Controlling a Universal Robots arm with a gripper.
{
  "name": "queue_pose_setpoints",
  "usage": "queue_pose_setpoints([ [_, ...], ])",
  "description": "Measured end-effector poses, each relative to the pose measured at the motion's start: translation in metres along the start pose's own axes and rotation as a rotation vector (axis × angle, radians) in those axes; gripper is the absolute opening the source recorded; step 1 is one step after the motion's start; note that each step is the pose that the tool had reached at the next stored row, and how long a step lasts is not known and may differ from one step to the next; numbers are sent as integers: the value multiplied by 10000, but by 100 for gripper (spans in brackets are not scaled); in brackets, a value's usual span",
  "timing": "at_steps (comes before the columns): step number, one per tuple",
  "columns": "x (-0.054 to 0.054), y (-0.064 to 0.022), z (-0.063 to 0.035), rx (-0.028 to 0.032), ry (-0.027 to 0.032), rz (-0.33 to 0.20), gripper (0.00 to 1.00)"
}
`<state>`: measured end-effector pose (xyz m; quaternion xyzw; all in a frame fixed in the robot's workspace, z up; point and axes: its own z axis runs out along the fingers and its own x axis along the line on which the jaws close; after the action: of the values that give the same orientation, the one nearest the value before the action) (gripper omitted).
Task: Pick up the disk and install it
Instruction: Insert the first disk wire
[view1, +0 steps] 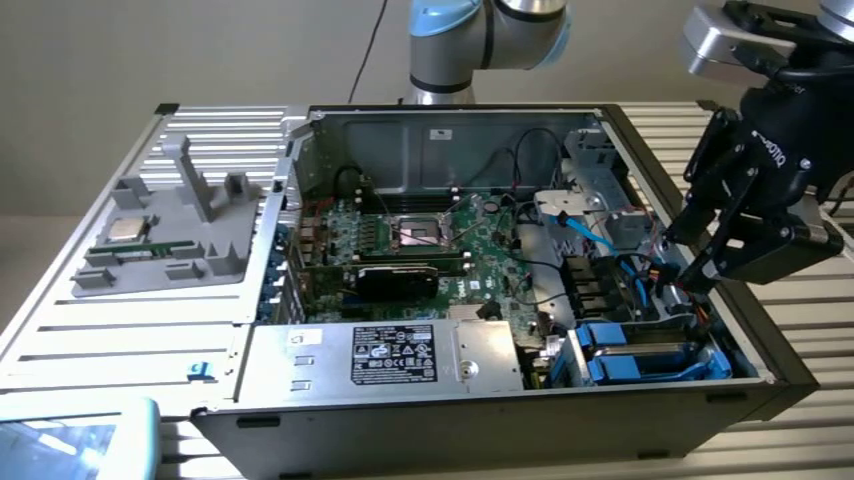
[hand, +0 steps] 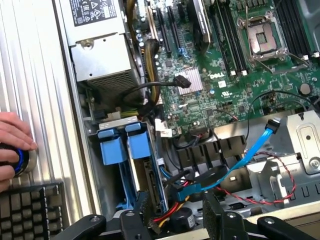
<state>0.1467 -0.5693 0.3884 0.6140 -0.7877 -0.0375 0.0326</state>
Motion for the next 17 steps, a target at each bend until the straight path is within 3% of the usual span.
queue_pose_setpoints([
  [8, 103, 41, 5, 1, 14, -141, 55],
  [10, 115, 42, 4, -5, -5, -213, 55],
  [13, 116, 44, 3, -20, -3, -571, 55],
  [17, 116, 44, 3, -28, 62, -1283, 55],
])
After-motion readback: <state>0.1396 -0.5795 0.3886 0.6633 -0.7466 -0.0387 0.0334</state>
